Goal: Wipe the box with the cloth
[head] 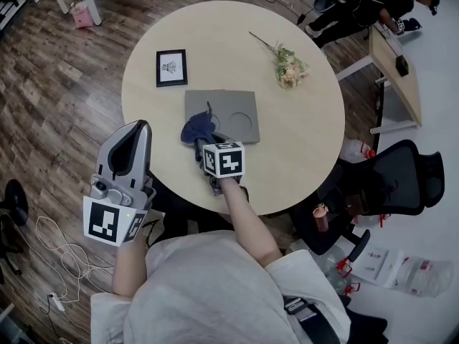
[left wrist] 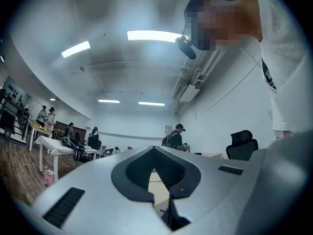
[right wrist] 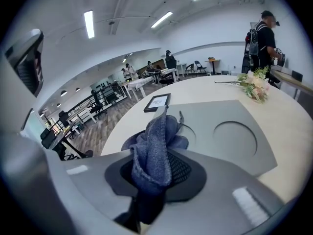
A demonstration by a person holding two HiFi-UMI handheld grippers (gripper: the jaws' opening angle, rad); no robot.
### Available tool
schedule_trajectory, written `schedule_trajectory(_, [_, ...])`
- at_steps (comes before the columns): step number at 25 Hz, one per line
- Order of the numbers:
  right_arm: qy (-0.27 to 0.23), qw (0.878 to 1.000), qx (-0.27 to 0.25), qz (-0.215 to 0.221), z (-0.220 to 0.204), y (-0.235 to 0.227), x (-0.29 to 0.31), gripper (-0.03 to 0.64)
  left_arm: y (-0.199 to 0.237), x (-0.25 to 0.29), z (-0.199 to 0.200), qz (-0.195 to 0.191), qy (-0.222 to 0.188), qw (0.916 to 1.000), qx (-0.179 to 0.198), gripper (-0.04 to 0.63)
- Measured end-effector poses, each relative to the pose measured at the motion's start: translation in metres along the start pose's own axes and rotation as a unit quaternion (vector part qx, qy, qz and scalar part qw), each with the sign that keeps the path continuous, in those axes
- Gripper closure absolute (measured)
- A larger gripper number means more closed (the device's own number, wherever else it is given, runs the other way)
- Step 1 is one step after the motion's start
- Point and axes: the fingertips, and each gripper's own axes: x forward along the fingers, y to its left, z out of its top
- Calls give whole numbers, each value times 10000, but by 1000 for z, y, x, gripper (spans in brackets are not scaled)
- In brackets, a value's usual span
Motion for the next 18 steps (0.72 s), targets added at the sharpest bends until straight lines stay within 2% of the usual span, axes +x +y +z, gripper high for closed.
schedule_trajectory(18, [-388,9957,501,-677,-6,-109,-54,529,-51,38,-2,-432,-21,9991,20,589])
